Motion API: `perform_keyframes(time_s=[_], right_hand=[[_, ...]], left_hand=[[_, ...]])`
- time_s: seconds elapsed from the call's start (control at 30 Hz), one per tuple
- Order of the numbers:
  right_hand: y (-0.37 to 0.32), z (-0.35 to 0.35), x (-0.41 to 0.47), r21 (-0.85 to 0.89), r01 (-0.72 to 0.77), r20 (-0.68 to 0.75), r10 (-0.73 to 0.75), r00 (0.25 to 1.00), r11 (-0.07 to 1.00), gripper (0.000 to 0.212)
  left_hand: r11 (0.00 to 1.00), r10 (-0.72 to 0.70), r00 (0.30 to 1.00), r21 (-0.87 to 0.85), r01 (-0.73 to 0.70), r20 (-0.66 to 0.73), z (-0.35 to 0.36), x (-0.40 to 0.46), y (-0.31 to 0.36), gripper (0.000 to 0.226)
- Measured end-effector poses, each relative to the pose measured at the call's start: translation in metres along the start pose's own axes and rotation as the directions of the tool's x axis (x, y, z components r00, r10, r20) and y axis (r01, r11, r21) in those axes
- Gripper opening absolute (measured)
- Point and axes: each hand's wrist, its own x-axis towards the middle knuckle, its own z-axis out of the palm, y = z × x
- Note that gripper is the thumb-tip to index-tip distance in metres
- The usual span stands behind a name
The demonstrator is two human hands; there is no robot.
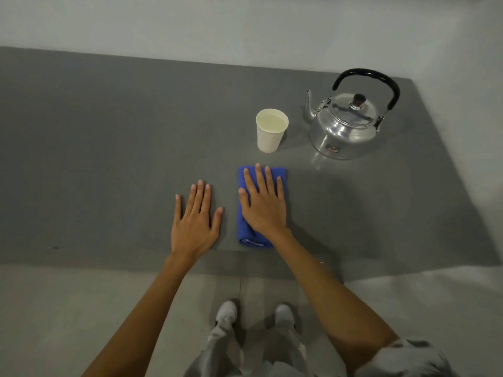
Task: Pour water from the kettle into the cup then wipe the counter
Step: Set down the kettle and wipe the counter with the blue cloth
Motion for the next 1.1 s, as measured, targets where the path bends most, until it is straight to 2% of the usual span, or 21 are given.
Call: perform_keyframes(time_s=[0.13,0.23,0.37,0.47,0.57,0.7,0.8,0.93,1.03,1.1], right_hand=[[-0.015,0.007,-0.035,-0.003,0.162,0.0,-0.162,0.987,0.987,0.053],[0.004,0.006,-0.071,-0.046,0.239,0.015,-0.239,0.971,0.97,0.053],[0.076,-0.012,-0.088,-0.094,0.173,0.008,-0.173,0.985,0.981,0.053],[0.116,-0.029,-0.067,-0.098,0.086,0.029,-0.084,0.996,0.991,0.055],[0.116,-0.032,-0.022,-0.062,0.002,0.006,-0.001,1.0,0.998,0.055],[0.084,-0.026,0.014,-0.05,-0.028,0.005,0.028,1.0,0.998,0.059],[0.051,-0.017,0.008,-0.046,0.019,0.002,-0.019,1.0,0.999,0.064],[0.019,-0.004,-0.03,-0.038,0.209,0.018,-0.209,0.978,0.977,0.061],[0.036,-0.003,-0.071,-0.036,0.254,0.032,-0.253,0.967,0.966,0.059],[0.071,-0.008,-0.096,-0.069,0.197,0.008,-0.197,0.98,0.978,0.059]], left_hand=[[1.0,0.003,1.0,0.013,-0.003,-0.017,0.002,-0.001,-0.002,0.069],[1.0,-0.011,0.999,-0.006,0.011,-0.04,0.002,-0.001,-0.003,0.068],[1.0,-0.005,1.0,-0.016,0.004,-0.023,0.003,0.0,-0.004,0.068],[1.0,-0.011,1.0,-0.006,0.011,-0.026,0.004,-0.001,-0.004,0.069],[1.0,-0.016,1.0,0.0,0.016,-0.022,0.004,-0.001,-0.003,0.068],[1.0,-0.013,1.0,0.003,0.014,-0.018,0.003,0.0,-0.003,0.069],[1.0,-0.016,1.0,0.002,0.016,-0.017,0.003,0.0,-0.004,0.069],[1.0,-0.012,0.999,-0.001,0.012,-0.042,0.002,-0.001,-0.005,0.068],[1.0,-0.016,0.999,0.0,0.016,-0.044,0.002,-0.001,-0.006,0.068],[1.0,-0.016,0.999,0.001,0.016,-0.037,0.003,-0.001,-0.007,0.068]])
